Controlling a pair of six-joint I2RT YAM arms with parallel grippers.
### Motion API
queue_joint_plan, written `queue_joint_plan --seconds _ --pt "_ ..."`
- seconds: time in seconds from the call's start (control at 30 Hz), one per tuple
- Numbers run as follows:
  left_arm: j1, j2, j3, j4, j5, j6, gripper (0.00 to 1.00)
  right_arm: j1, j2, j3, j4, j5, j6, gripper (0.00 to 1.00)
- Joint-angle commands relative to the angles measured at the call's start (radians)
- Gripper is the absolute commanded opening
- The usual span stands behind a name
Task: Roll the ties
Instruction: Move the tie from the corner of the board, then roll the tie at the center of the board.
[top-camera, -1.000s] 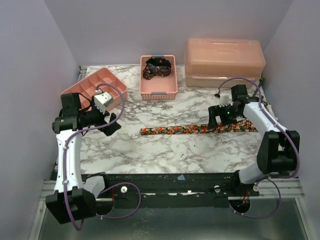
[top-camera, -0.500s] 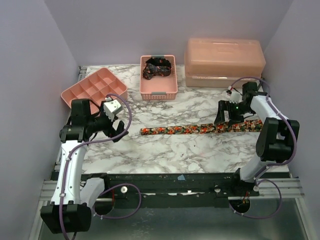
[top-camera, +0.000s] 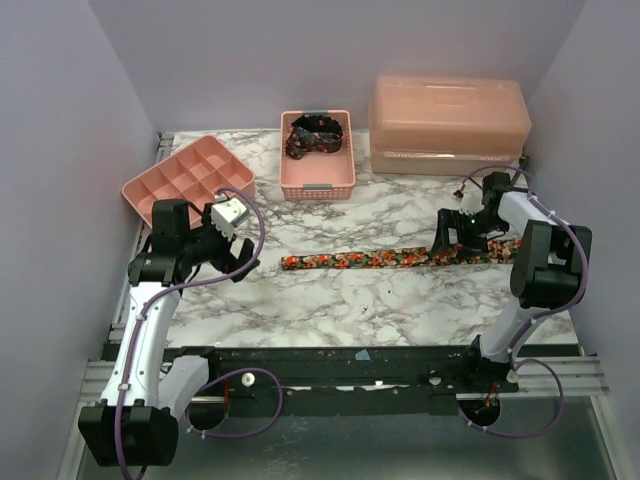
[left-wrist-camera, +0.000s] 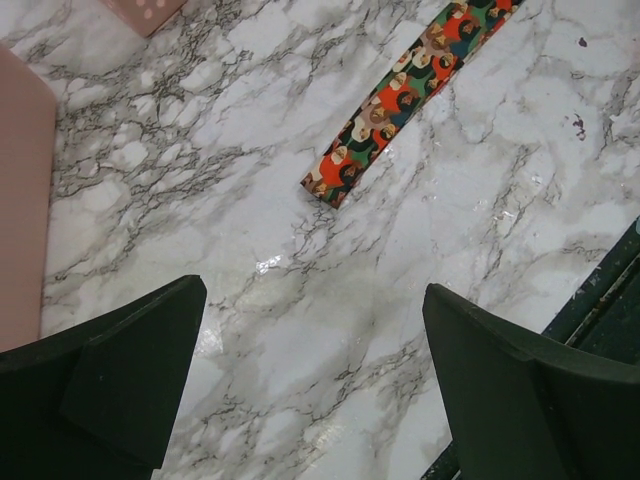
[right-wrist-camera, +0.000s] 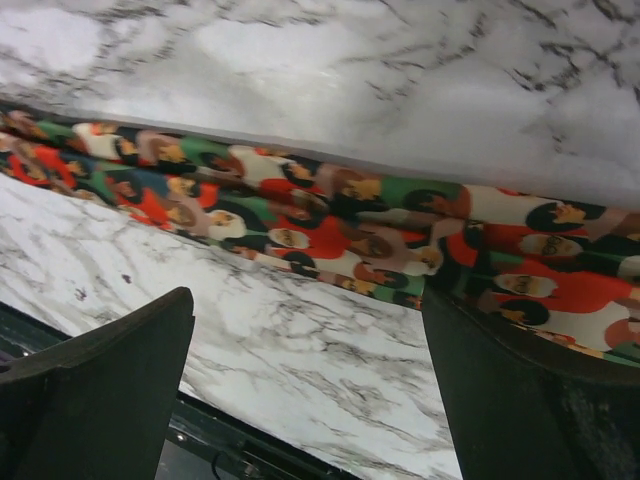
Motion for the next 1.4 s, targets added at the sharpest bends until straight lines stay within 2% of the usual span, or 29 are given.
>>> queue_joint_plan --seconds 0.0,0.13,0.37,0.5,0.6,0.7,0.8,1.0,1.13,1.23,1.37 --pt "-0.029 -0.019 0.017 0.069 -0.086 0.023 0.98 -0.056 0.032 -0.047 0.01 0.089 -0.028 0.97" --pt "-0.029 -0.005 0.056 0.079 -0.082 0.067 0.98 -0.093 0.023 -0.068 -0.005 0.136 -0.071 0.97" --pt "-0.031 0.003 0.061 0.154 -0.048 0.018 0.98 -0.194 0.061 0.013 -0.062 0.181 -0.156 0.97" --pt "-0.033 0.044 0.083 0.081 0.008 0.068 0.98 -0.267 0.081 0.053 -0.091 0.207 -0.21 0.97" --pt "-0.039 0.106 0.092 0.075 -0.008 -0.041 0.98 -0.31 0.094 0.084 -0.107 0.216 -0.232 0.96" --pt "-0.054 0.171 0.077 0.067 0.038 -0.174 0.98 -0.328 0.109 0.146 -0.131 0.208 -0.233 0.96" --pt "-0.09 0.192 -0.007 0.14 0.062 -0.315 0.97 -0.328 0.094 0.224 -0.188 0.121 -0.239 0.95" --pt "-0.207 0.2 -0.172 0.34 0.07 -0.549 0.72 -0.327 0.028 0.346 -0.364 -0.078 -0.276 0.93" --pt "-0.274 0.242 -0.266 0.43 0.035 -0.673 0.57 -0.302 -0.022 0.336 -0.443 -0.203 -0.311 0.88" --pt "-0.314 0.286 -0.31 0.502 0.027 -0.745 0.54 -0.271 -0.051 0.277 -0.453 -0.248 -0.317 0.83" --pt "-0.351 0.385 -0.278 0.536 0.037 -0.784 0.51 -0.256 -0.077 0.192 -0.439 -0.305 -0.321 0.75"
